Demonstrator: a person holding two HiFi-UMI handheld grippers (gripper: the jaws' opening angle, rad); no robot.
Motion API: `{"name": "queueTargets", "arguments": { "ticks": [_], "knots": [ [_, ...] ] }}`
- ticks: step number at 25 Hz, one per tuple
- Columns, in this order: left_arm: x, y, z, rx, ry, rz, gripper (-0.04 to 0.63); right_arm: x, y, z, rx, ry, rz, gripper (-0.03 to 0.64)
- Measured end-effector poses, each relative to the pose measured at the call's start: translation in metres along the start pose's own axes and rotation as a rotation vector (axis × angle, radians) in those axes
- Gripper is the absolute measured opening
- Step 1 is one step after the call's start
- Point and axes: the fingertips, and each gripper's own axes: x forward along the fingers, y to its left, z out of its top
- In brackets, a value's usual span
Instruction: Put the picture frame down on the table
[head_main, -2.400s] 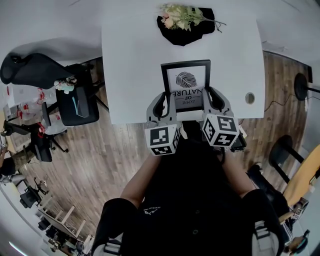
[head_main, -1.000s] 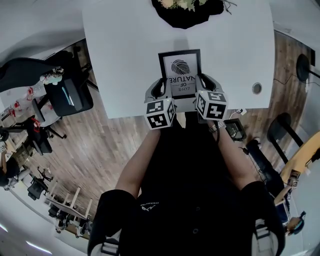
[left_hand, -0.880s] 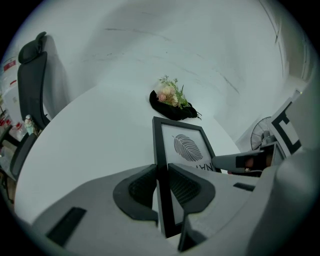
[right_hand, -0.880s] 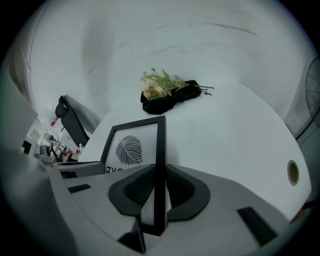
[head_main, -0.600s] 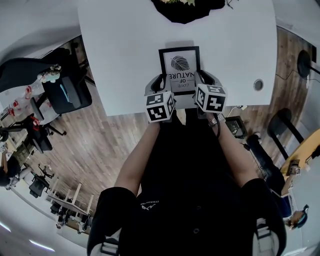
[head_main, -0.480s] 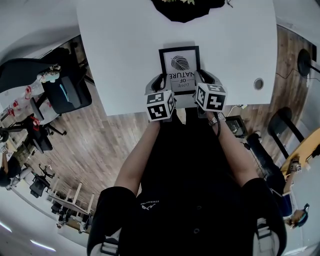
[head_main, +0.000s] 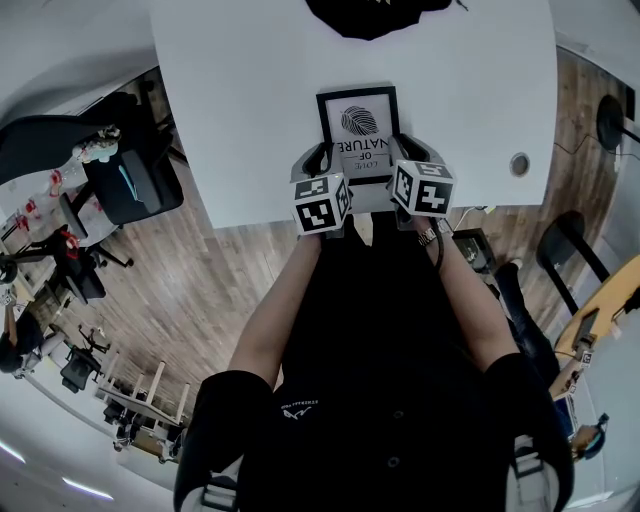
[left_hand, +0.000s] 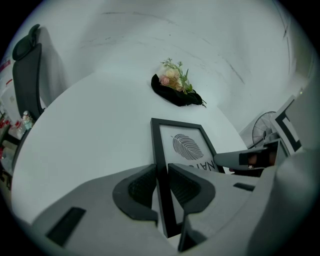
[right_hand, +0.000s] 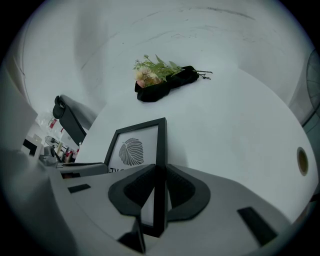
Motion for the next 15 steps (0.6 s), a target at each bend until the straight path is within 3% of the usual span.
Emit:
{"name": "queueTargets", "arguments": {
  "ticks": [6, 11, 15],
  "knots": [
    [0.002, -0.004, -0.001, 0.002, 0.003, -0.032, 0.081, 0.001, -0.001, -0.001, -0.004, 0.006, -0.007, 0.072],
    [-0.004, -0.003, 0.004, 0.013, -0.019, -0.010, 0.089, -0.004, -0.001, 0.005, -0.006, -0.021, -0.010, 0.114],
    [-0.016, -0.003, 0.008, 0.023, -0.048, 0.001, 0.080, -0.018, -0.007, 0.012, -0.012, -0.065, -0.031, 0.003]
  ]
}}
